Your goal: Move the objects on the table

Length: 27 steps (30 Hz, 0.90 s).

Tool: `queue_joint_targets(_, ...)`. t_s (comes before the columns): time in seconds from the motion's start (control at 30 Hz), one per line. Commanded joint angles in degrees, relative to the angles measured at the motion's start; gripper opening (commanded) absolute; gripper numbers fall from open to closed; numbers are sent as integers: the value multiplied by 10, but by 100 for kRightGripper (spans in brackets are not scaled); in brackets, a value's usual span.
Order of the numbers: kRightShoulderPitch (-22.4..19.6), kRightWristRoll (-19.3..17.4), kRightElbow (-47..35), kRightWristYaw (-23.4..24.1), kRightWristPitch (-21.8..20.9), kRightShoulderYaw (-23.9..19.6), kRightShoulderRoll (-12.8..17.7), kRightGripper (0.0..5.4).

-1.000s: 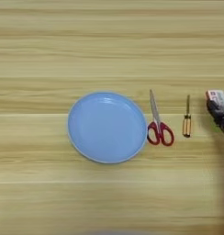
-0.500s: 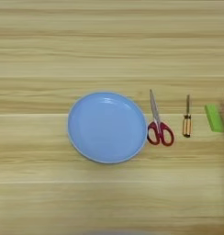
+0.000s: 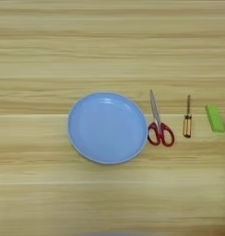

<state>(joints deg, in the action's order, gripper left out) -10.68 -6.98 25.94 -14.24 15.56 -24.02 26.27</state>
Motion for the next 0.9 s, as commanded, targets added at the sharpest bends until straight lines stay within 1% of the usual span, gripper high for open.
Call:
queue_joint_targets(0.03, -32, 4, 8, 2, -25, 6, 32, 209)
queue_joint_targets(0.17, -33, 5, 13, 5, -29, 11, 33, 209)
queue_joint_targets(0.2, -31, 4, 11, 5, -28, 13, 33, 238)
queue_joint_targets(0.37, -27, 2, -2, 5, -25, 17, 32, 294)
queue_joint_targets(0.43, -25, -1, -8, 4, -23, 17, 31, 333)
queue_joint_targets(0.6, -20, -5, -23, 4, -19, 16, 30, 389)
queue_joint_targets(0.7, -17, -7, -32, 5, -17, 15, 30, 443)
queue_joint_targets(0.73, -15, -7, -38, 6, -15, 14, 29, 448)
queue_joint_targets(0.8, -11, -9, -51, 7, -10, 14, 28, 478)
queue_joint_targets(0.87, -8, -10, -61, 8, -5, 13, 28, 518)
queue_joint_targets(0.9, -7, -11, -66, 8, -3, 13, 28, 525)
